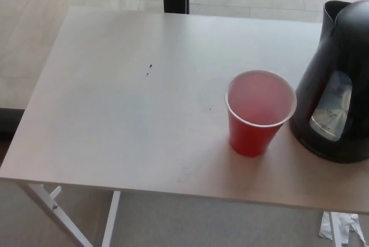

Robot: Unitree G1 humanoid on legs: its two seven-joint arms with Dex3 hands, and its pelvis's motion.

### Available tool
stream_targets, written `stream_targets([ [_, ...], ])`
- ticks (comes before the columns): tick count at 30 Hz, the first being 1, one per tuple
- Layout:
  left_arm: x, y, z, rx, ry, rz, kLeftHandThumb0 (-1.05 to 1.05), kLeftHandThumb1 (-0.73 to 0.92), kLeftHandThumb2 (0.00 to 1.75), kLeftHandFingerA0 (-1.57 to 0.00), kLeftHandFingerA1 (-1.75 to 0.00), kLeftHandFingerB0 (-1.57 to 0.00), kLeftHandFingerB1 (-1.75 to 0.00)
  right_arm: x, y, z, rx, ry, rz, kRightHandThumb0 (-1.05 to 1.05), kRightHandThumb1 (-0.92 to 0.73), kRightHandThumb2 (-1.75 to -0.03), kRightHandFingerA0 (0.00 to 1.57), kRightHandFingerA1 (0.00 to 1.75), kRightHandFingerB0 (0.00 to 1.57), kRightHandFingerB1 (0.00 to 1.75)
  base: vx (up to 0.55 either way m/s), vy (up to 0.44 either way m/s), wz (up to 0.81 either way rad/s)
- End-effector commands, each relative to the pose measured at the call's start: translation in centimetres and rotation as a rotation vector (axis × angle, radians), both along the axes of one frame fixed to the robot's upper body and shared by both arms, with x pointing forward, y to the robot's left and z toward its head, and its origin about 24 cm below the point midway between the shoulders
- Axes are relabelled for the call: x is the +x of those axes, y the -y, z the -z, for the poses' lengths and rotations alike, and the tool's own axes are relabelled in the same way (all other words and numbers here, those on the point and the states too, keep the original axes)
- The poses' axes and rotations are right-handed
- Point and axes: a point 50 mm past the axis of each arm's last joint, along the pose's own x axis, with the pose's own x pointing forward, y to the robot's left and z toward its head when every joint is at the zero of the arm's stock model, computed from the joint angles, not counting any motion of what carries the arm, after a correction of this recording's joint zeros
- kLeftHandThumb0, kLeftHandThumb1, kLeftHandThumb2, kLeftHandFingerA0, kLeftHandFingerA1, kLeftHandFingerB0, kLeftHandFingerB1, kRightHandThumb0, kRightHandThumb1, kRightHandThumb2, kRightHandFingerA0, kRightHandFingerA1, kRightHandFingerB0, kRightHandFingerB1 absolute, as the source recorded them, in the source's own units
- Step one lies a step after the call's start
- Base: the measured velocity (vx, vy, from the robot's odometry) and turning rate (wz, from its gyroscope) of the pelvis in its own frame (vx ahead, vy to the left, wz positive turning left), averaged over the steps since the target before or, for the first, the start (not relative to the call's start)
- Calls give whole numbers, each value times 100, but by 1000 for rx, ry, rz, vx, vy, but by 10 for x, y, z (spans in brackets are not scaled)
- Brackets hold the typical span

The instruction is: The robot uses its right hand to lift up a kettle kept on the middle of the desk by its handle and tilt it into a glass kept next to it to pour out water

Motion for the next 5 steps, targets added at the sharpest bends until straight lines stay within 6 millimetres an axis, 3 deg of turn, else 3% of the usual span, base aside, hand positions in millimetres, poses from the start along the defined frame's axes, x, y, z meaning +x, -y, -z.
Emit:
stream_targets([
  [1,-3,-3,-2,-2,10,-17,-77,64,60,-88,-58,-67,-52,-45,36,-12,-16,-9,52,-94,-62,-97,0,24,0,11,0,0,0],
  [4,-5,-4,-1,12,-5,-18,-79,64,60,-88,-58,-68,-52,-79,58,-16,73,-39,99,-97,-61,-96,0,30,0,9,0,0,0],
  [5,-5,-4,-1,12,-5,-18,-79,64,60,-88,-58,-68,-52,-79,58,-16,73,-39,99,-97,-61,-96,0,30,0,9,0,0,0],
])
